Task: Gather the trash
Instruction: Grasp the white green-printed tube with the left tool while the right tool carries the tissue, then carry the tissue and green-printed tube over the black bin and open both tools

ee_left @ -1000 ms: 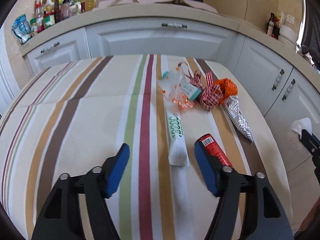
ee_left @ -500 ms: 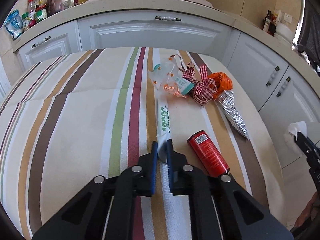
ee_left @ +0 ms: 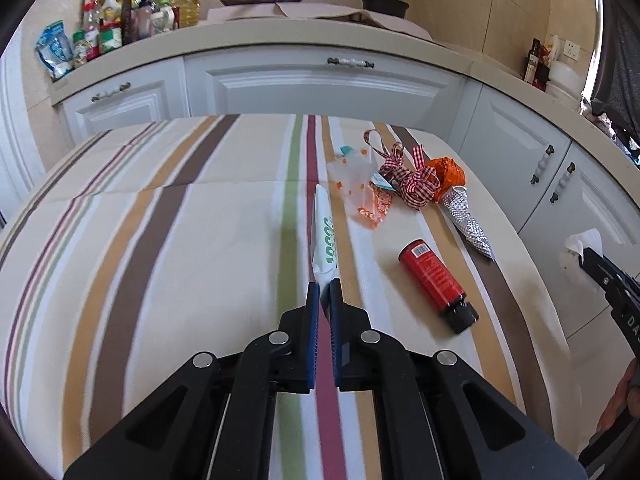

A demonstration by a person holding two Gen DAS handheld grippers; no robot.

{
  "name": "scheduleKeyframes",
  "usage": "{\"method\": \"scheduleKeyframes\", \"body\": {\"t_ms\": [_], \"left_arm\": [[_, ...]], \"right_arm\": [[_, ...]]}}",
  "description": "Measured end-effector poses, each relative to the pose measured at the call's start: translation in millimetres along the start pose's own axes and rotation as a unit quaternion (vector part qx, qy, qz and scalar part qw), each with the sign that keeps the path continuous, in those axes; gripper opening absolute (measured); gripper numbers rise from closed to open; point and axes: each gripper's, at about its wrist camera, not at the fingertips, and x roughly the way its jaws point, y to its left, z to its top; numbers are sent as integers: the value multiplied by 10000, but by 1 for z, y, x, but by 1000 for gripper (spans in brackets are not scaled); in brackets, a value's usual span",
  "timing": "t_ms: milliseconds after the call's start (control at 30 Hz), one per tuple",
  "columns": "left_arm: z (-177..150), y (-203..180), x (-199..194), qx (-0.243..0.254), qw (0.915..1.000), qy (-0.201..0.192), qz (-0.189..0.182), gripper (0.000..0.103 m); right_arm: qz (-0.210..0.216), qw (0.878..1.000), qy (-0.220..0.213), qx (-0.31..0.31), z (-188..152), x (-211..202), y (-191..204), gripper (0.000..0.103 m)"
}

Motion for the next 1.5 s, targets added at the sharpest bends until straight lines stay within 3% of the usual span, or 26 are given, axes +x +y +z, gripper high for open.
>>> {"method": "scheduleKeyframes", "body": {"t_ms": [367, 767, 1100, 1500], "left_arm": [[-3, -17, -44, 292, 9977, -615, -30, 6], [-4, -92, -56, 865, 9888, -855, -864, 6], [-11, -158, -41, 1355, 9787, -771, -1334, 6], [-17, -213, -16, 1610, 9742, -576, -1474, 6]], "right_arm": [[-155, 9996, -229, 38, -1, -30, -7, 14], [-646, 9965, -455, 259, -10, -65, -50, 14], [-1056, 9920, -505, 481, -19, -75, -94, 14], [-1173, 9896, -435, 713, -31, -61, -131, 14]]}}
